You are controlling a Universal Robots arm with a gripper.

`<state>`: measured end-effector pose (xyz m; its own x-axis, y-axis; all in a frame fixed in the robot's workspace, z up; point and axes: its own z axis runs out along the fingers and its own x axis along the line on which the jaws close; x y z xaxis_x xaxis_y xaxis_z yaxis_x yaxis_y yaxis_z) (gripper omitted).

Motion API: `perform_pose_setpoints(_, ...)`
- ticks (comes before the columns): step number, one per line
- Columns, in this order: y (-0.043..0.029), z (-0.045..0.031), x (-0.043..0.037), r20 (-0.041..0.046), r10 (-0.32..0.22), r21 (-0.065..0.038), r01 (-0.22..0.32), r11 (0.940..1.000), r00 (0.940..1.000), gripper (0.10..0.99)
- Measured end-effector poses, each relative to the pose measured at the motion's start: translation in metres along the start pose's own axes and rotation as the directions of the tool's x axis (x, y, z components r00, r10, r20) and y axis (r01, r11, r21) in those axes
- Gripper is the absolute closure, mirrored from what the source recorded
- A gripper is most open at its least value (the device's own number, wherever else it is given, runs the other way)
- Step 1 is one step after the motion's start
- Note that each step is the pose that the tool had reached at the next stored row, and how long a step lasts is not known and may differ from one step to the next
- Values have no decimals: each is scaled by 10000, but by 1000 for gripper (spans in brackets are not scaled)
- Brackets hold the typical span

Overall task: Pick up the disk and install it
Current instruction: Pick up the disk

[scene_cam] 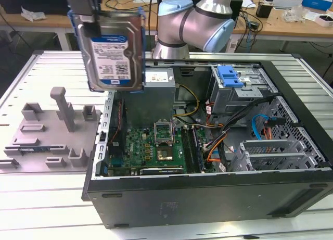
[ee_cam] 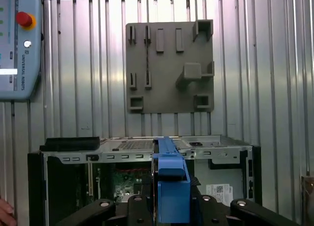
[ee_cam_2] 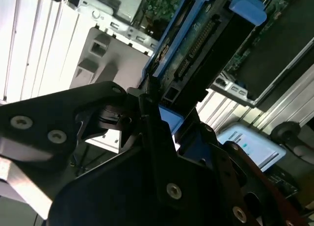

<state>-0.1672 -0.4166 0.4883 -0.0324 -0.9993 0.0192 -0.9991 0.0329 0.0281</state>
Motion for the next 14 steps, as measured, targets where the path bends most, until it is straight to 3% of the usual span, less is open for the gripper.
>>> perform_pose_setpoints(3, -259, -5, 87, 1, 0, -6, 0, 10000, 10000, 722)
perform_pose_setpoints(8, -556, -12, 193, 0, -2, -18, 2, 10000, 10000, 722)
perform_pose_setpoints(14, -838, -17, 306, 0, -3, -35, 3, 10000, 10000, 722)
